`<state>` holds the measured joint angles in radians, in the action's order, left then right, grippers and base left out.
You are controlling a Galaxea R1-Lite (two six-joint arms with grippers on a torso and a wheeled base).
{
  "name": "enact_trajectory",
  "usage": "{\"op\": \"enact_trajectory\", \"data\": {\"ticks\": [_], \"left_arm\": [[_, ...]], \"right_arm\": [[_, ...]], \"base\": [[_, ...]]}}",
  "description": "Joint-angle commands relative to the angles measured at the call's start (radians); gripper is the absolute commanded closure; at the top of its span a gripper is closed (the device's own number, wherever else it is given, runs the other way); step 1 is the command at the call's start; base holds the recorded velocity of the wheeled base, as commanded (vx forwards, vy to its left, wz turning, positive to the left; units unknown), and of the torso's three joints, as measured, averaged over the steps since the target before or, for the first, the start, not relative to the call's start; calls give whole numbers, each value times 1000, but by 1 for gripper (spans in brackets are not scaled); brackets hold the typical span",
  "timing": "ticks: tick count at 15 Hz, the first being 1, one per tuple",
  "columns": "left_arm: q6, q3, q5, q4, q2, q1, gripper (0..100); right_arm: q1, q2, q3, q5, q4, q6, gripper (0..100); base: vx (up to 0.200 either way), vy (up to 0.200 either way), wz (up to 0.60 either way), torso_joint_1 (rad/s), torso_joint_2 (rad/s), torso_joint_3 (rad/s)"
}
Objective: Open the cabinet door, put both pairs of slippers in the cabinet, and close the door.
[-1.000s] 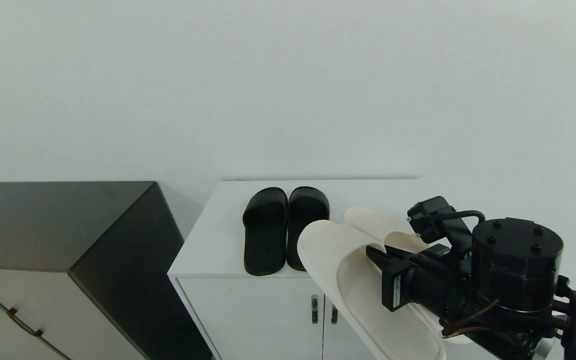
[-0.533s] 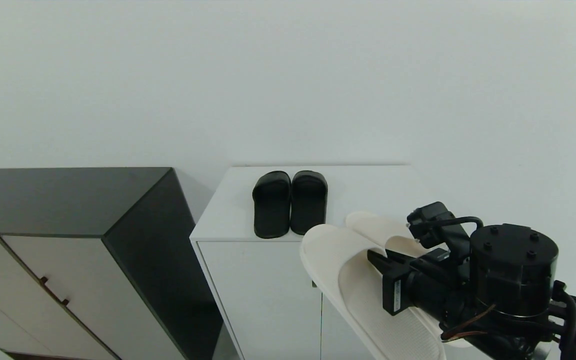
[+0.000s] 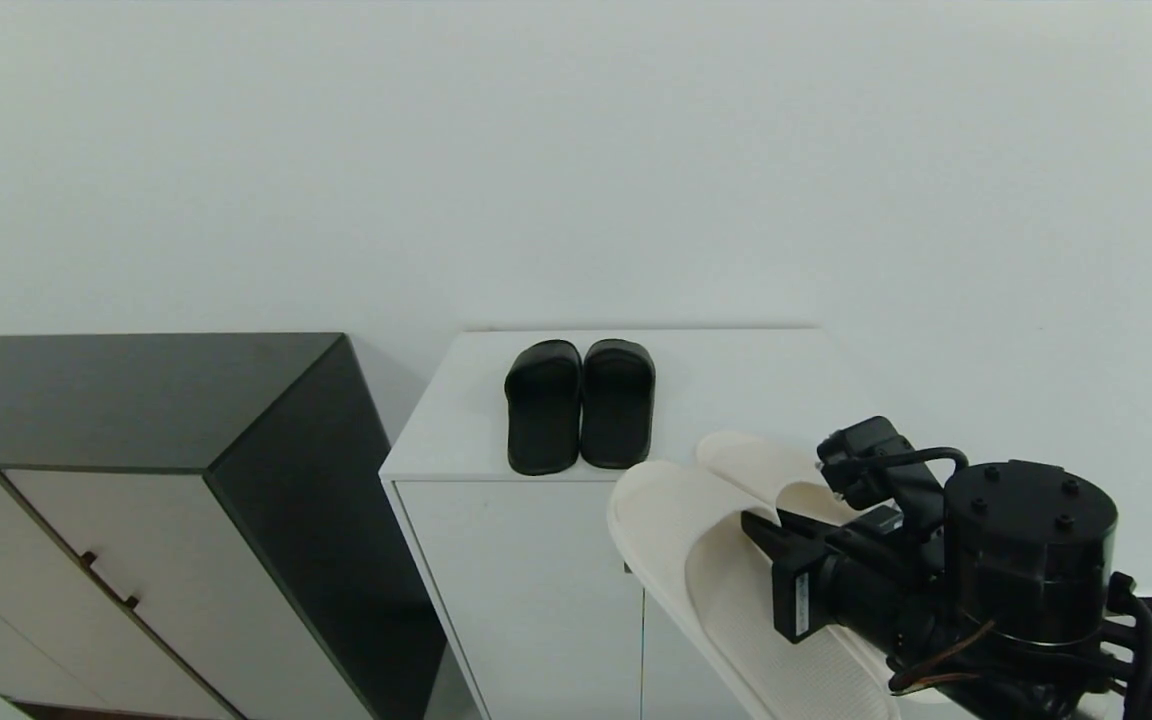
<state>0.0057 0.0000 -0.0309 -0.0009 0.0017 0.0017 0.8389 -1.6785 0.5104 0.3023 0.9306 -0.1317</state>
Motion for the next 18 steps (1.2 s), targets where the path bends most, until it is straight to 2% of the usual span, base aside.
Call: {"op": "enact_trajectory", "data": {"ticks": [1, 7, 12, 18], "left_arm": [[0, 0, 0, 1, 0, 0, 100], [-1, 0, 0, -1, 0, 0, 100], [-1, 0, 0, 1, 0, 0, 100], [-3, 0, 2, -1, 0, 0, 100]], "right_arm": [[0, -3, -3, 0, 0, 0, 100], [6, 2, -18, -15, 2, 1, 100], [40, 8, -73, -32, 70, 27, 100], [65, 11, -115, -54, 94, 47, 100]], "base": [[0, 0, 0, 0, 0, 0], [0, 0, 0, -33, 68, 44], [0, 0, 0, -167, 384, 212], [0, 0, 0, -227, 548, 312]]}}
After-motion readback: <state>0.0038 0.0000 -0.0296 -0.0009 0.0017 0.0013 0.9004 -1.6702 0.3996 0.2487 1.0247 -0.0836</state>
